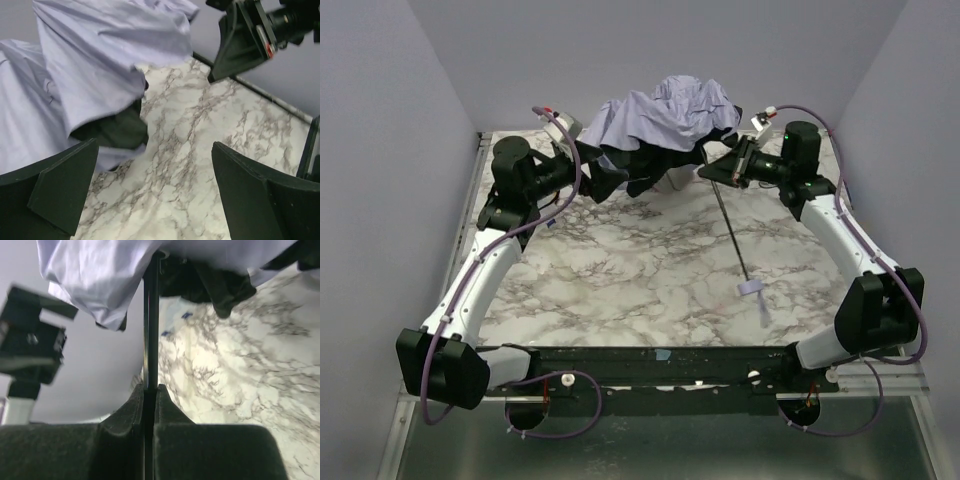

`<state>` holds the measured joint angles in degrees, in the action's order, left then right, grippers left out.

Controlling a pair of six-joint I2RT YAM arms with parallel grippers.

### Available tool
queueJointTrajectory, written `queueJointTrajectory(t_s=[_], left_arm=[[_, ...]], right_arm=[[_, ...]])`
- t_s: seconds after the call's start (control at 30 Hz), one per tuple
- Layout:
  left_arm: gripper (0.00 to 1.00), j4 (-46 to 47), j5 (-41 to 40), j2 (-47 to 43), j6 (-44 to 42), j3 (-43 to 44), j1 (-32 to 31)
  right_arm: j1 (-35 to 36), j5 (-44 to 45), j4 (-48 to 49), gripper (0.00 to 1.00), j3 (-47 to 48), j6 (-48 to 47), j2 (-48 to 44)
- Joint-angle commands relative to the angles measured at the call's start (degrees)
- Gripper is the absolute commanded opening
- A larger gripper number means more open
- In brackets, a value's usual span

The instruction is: Open the umbrella

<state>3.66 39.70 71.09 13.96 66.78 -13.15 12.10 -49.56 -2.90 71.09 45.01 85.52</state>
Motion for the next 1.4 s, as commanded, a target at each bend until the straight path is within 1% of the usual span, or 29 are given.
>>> queueJointTrajectory(t_s=[0.0,0.07,0.13,0.17,0.23,0.3,0.37,0.47,0.57,0.63,0.73,0.9,0.97,1.13,1.2,1.27,1.37], left_arm=[[0.98,1.82,10.46,-4.43,-19.79,-2.3,-1.81],[0.98,-1.31,11.3,-5.81,-31.28,-2.71,-4.69],[0.98,-6.49,10.61,-7.05,-46.1,-3.12,-8.89],[0.98,-7.61,9.94,-7.82,-54.23,-4.17,-11.17],[0.98,-7.71,7.13,-9.22,-66.25,-6.45,-15.31],[0.95,-7.96,5.0,-9.33,-75.31,-7.23,-19.01],[0.91,-7.39,3.75,-8.6,-82.49,-7.45,-22.03],[0.81,-3.99,1.02,-6.67,-91.88,-7.85,-26.38],[0.64,-0.05,-0.69,-3.48,-96.6,-6.92,-29.53],[0.58,0.5,-1.05,-1.31,-98.49,-5.37,-30.88],[0.55,0.93,-2.37,1.96,-101.22,-3.2,-32.56],[0.55,5.92,-5.41,6.88,-102.72,-2.1,-34.04],[0.55,8.12,-6.29,8.27,-102.93,-1.91,-34.45],[0.52,9.22,-8.06,11.39,-102.81,0.55,-35.51],[0.49,10.05,-9.41,13.02,-103.74,1.36,-35.71],[0.44,11.43,-10.6,14.4,-104.9,2.01,-35.87],[0.31,14.83,-12.29,16.16,-106.7,2.34,-36.09]], right_arm=[[-3.88,-6.03,7.16,0.01,3.94,6.18,0.7],[-3.66,-7.35,7.33,0.01,4.4,7.12,1.47],[-3.65,-7.69,7.2,0.01,4.04,7.48,1.4],[-3.66,-7.86,7.11,0.01,3.74,7.89,1.25],[-3.63,-8.08,7.29,0.01,3.12,9.34,0.84],[-3.51,-7.54,6.96,0.01,2.83,10.84,0.65],[-3.44,-7.57,7.19,0.01,2.74,12.35,0.67],[-2.68,-8.0,7.7,0.01,2.44,13.44,0.17],[-1.96,-7.99,7.52,0.01,1.57,13.79,-0.86],[-1.69,-8.05,7.08,0.01,0.82,13.79,-1.66],[-1.38,-7.92,6.6,0.01,-0.39,13.83,-2.7],[-1.37,-8.13,6.39,0.01,-0.34,13.18,-3.1],[-1.38,-8.41,6.66,0.0,-0.34,13.23,-2.95],[-1.33,-9.28,7.2,0.01,0.08,13.02,-2.43],[-1.38,-9.57,7.12,0.01,0.33,12.86,-2.33],[-1.4,-9.76,6.68,0.01,0.37,12.73,-2.12],[-1.28,-9.87,6.51,0.01,0.28,12.58,-2.15]])
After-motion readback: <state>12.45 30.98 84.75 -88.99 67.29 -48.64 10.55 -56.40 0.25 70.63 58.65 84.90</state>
